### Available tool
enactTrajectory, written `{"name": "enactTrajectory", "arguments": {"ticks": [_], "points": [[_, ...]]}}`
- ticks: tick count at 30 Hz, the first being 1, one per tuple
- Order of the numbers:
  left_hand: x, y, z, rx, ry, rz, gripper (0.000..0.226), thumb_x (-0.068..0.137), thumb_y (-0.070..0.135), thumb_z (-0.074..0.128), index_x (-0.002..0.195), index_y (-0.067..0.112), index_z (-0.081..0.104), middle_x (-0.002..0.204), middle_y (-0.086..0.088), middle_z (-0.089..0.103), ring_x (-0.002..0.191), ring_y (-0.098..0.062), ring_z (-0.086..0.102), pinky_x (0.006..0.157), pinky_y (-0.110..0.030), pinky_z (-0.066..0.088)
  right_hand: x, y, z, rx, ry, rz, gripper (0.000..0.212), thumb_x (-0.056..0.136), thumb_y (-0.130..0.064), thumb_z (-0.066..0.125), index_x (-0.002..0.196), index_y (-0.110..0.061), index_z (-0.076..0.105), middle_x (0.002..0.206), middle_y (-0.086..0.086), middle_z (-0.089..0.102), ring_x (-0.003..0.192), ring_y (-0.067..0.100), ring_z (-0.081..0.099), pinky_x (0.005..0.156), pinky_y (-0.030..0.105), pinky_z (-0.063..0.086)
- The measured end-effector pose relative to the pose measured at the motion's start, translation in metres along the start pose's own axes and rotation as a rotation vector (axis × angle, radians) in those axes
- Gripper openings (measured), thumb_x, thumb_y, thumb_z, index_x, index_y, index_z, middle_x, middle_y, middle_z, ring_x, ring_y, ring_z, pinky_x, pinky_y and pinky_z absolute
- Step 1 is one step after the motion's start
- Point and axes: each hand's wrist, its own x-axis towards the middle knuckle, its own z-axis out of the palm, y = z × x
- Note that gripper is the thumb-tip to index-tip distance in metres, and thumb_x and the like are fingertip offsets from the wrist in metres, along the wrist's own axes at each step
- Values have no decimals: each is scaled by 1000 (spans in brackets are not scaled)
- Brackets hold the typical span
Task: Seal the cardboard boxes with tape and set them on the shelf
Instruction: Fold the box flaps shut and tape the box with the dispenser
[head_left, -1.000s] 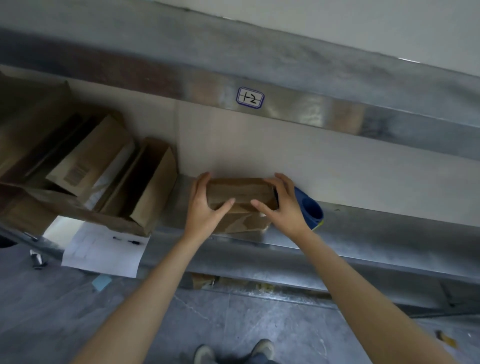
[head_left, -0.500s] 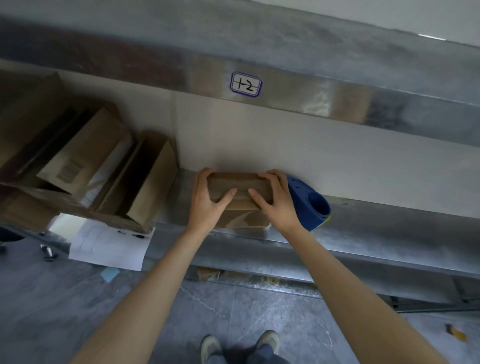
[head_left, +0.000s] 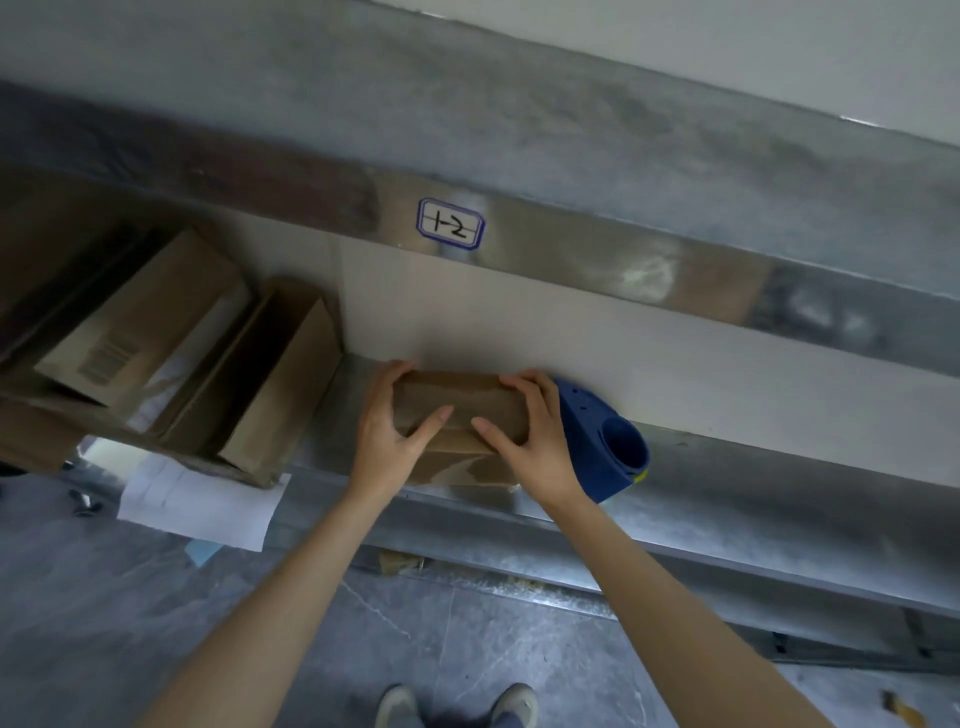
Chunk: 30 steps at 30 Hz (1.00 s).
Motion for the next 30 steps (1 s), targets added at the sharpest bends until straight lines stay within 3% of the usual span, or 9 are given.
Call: {"name": "enactTrajectory", "arguments": {"ticks": [7,11,14,18,21,24,27,30], "points": [[5,-3,-4,6,-80,1,69,79,32,80,137,11,49,139,-2,44,130,-10,44,109,-17,36,2,1,-1,18,-24,40,57,85,-44,74,134,-31,49,148,-14,24,135,-1,30,98,1,29],[8,-2,-13,46,-189,-10,73,78,27,84,140,14,47,148,0,33,137,-5,33,111,-8,27,-1,-6,-4,-22,-25,51,58,82,-47,74,134,-32,53,153,-23,15,130,-23,18,99,-1,24],[8,-1,-21,77,-261,37,76,78,27,84,143,17,46,157,-1,24,145,-9,24,109,-3,19,-5,-12,-4,-61,22,29,64,79,-50,75,136,-29,54,154,-22,17,129,-25,17,101,1,23],[0,-3,-39,68,-238,50,76,78,30,83,144,22,45,156,5,26,144,-4,26,108,-4,23,-13,-16,-5,-111,64,71,69,76,-59,73,137,-34,50,158,-17,17,143,-3,18,102,1,20],[-11,-5,-48,53,-230,-8,77,78,36,83,143,28,42,146,11,32,135,1,35,106,-10,30,-20,-15,-4,-78,60,131,76,75,-61,72,141,-38,43,157,-11,22,147,4,16,112,19,25],[-20,-2,-45,-34,-251,-102,79,81,34,81,147,30,37,144,13,40,132,0,40,107,-23,37,-23,-14,1,-80,26,151,74,78,-57,74,142,-39,42,156,-10,22,148,4,12,116,28,24],[-20,2,-41,-84,-234,-151,78,83,26,80,147,30,37,142,15,43,130,3,40,109,-25,38,-20,-16,3,-77,39,170,68,81,-52,74,140,-39,44,155,-11,24,148,2,10,119,31,24],[-15,2,-38,-74,-243,-130,77,83,28,79,147,30,36,147,16,35,135,2,35,111,-24,34,-22,-16,1,-105,57,170,75,77,-59,73,142,-37,43,158,-9,23,148,2,11,116,27,24]]}}
